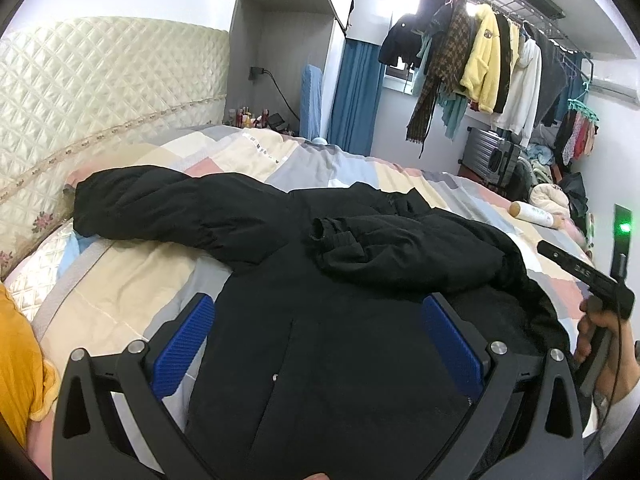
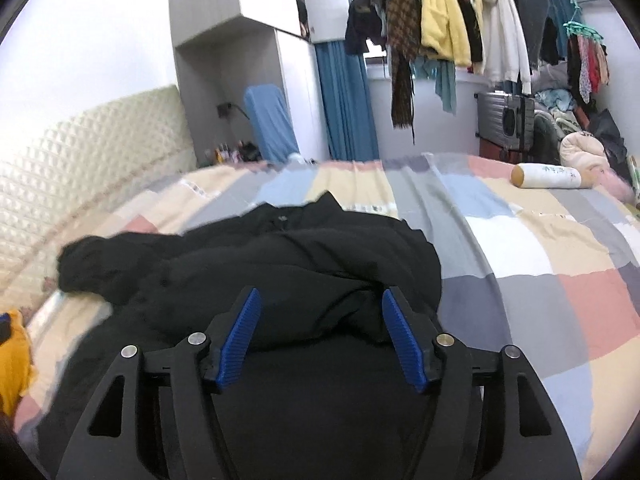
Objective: Fold large clothes
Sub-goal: 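Release the sleeve and press the folded side flat with the right gripper, then grasp the cuff of the other jacket sleeve with the left gripper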
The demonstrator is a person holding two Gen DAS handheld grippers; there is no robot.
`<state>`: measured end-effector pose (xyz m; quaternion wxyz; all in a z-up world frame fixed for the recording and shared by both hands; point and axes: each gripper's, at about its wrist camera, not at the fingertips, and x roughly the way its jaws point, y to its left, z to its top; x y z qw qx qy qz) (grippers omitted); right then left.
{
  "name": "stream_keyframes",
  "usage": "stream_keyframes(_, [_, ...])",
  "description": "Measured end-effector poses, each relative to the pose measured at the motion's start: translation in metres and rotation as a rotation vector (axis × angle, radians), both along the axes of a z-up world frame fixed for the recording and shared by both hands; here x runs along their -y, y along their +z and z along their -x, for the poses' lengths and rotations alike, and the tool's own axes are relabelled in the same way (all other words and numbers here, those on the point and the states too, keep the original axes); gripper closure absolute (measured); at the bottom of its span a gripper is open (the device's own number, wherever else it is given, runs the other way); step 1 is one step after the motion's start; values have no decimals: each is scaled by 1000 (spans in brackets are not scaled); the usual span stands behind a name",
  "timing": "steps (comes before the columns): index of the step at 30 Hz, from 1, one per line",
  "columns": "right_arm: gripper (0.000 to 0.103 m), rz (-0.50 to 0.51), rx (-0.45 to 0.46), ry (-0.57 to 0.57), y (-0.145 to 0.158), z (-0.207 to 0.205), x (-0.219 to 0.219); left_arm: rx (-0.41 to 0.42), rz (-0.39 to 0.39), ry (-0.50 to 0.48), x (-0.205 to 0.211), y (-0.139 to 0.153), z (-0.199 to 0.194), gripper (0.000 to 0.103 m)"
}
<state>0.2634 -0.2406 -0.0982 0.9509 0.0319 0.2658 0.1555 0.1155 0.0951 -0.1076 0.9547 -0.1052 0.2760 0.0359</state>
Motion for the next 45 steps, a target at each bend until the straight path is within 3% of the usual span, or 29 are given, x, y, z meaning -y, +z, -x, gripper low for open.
stream_keyframes(4, [36, 2, 46, 11, 12, 28, -8, 13, 17, 4, 1, 6, 9, 0])
stream_keyframes(6, [27, 7, 75, 15, 18, 43, -10, 27, 17, 3, 4, 9, 15, 0])
stream_keyframes(8, [23, -6, 97, 29, 23, 57, -11, 36, 11, 2, 6, 11, 20, 0])
stream_keyframes(14, [23, 6, 127, 40, 29, 97, -12, 46, 1, -8, 13, 14, 26, 0])
stream_keyframes(19, [16, 24, 178, 58, 31, 130, -14, 53, -12, -16, 17, 15, 28, 0])
stream_keyframes(25, [14, 30, 167, 101, 22, 151, -17, 56, -8, -16, 17, 14, 27, 0])
stream_keyframes(27, [3, 28, 164, 109, 19, 153, -17, 51, 2, -14, 15, 14, 24, 0])
stream_keyframes(29, [2, 25, 170, 120, 18, 155, -18, 49, 8, -14, 12, 16, 20, 0])
stream_keyframes(37, [0, 36, 142, 133, 8, 147, -23, 31, 22, 62, -34, 21, -13, 0])
stream_keyframes(45, [0, 7, 88, 99, 0, 138, -18, -58, 201, 190, -134, 13, -47, 0])
